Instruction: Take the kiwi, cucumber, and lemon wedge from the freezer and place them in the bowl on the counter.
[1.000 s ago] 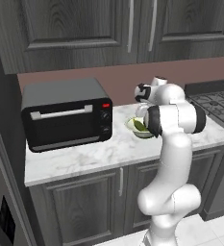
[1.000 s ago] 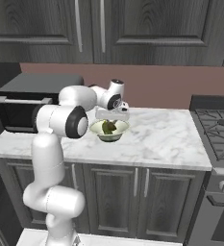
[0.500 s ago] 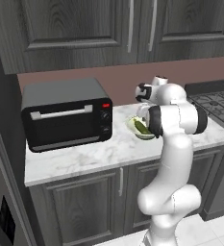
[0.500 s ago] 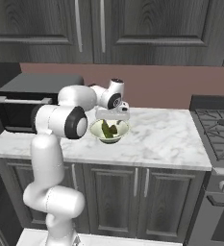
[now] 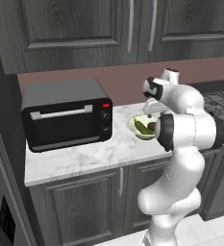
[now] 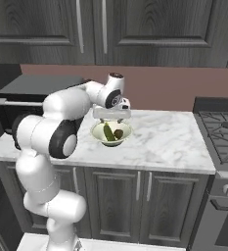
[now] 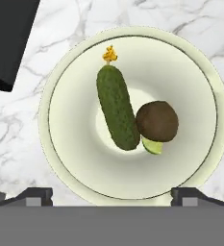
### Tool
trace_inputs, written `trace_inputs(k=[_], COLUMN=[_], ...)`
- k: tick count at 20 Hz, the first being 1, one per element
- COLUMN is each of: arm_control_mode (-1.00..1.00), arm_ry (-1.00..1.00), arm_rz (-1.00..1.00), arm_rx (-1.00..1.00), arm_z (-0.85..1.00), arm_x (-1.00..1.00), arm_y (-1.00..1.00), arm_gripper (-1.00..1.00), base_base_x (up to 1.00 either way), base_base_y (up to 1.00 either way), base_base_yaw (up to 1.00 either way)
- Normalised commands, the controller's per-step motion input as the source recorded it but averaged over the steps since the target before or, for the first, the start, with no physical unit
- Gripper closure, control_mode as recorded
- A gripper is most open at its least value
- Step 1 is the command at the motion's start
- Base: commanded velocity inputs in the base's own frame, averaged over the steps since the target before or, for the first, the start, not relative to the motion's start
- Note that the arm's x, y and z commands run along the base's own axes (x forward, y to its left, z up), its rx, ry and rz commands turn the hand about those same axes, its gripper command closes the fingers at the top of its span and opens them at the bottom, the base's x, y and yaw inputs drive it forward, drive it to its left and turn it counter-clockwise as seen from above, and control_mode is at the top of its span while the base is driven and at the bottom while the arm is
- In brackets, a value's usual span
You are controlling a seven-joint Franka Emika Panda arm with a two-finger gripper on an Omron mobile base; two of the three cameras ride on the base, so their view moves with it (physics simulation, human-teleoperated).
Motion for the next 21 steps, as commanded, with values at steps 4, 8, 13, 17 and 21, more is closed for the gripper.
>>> trace_inputs(k=[4,8,13,17,21], arm_control_mode=[-1.0,-1.0,-1.0,-1.0,-1.0], arm_ry=[-0.11,-0.12,-0.19,-0.31,-0.3], arm_rz=[0.0,0.0,0.0,0.0,0.0], arm_rx=[-0.03,-0.09,-0.08,-0.03,0.0], arm_z=[0.96,0.99,0.97,0.84,0.75], arm_x=[-0.99,-1.0,-0.94,-0.93,-0.73], arm_y=[0.01,0.01,0.06,0.17,0.41], arm_gripper=[-1.0,-1.0,-1.0,-1.0,-1.0], base_base_x=[0.0,0.0,0.0,0.0,0.0], base_base_y=[0.0,0.0,0.0,0.0,0.0], base_base_yaw=[0.0,0.0,0.0,0.0,0.0])
